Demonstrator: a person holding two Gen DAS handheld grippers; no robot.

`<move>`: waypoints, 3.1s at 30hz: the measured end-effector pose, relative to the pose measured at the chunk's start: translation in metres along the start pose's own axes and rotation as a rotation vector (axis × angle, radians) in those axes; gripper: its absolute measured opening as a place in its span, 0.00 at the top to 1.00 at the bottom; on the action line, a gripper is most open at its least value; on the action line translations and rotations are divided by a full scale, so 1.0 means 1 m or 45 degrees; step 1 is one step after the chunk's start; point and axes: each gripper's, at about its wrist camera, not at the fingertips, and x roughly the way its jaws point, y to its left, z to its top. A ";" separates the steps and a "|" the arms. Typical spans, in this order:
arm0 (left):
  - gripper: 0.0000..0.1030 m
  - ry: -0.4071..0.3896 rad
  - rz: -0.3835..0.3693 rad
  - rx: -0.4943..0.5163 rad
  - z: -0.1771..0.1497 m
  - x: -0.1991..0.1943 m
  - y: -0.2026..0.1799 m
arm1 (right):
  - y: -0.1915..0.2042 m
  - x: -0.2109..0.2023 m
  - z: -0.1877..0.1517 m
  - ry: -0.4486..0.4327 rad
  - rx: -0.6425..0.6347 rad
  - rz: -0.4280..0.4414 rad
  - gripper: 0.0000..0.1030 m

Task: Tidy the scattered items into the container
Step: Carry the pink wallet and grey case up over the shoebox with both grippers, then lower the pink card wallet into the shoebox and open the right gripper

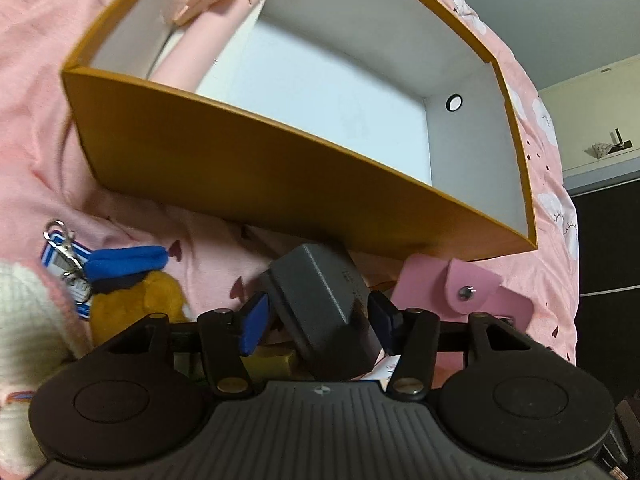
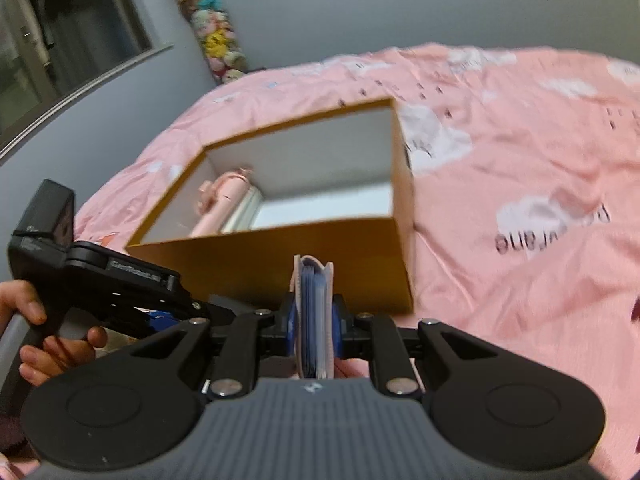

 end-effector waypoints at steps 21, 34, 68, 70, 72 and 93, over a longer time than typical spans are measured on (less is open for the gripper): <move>0.63 -0.337 -0.011 0.220 -0.044 -0.053 -0.023 | 0.021 -0.003 0.000 0.155 -0.083 -0.076 0.82; 0.63 -0.617 -0.068 0.266 -0.057 -0.124 -0.029 | 0.084 -0.063 0.042 -0.055 -0.295 -0.061 0.82; 0.63 -0.738 -0.012 0.162 0.012 -0.118 0.011 | 0.111 0.140 0.125 0.050 -0.182 -0.192 0.82; 0.63 -0.740 -0.008 0.159 0.010 -0.115 0.011 | 0.108 0.149 0.127 0.067 -0.141 -0.185 0.82; 0.63 -0.745 -0.008 0.155 0.008 -0.113 0.011 | 0.107 0.158 0.127 0.093 -0.111 -0.193 0.82; 0.63 -0.748 -0.009 0.176 0.007 -0.104 0.011 | 0.034 0.173 0.107 0.548 0.410 -0.175 0.74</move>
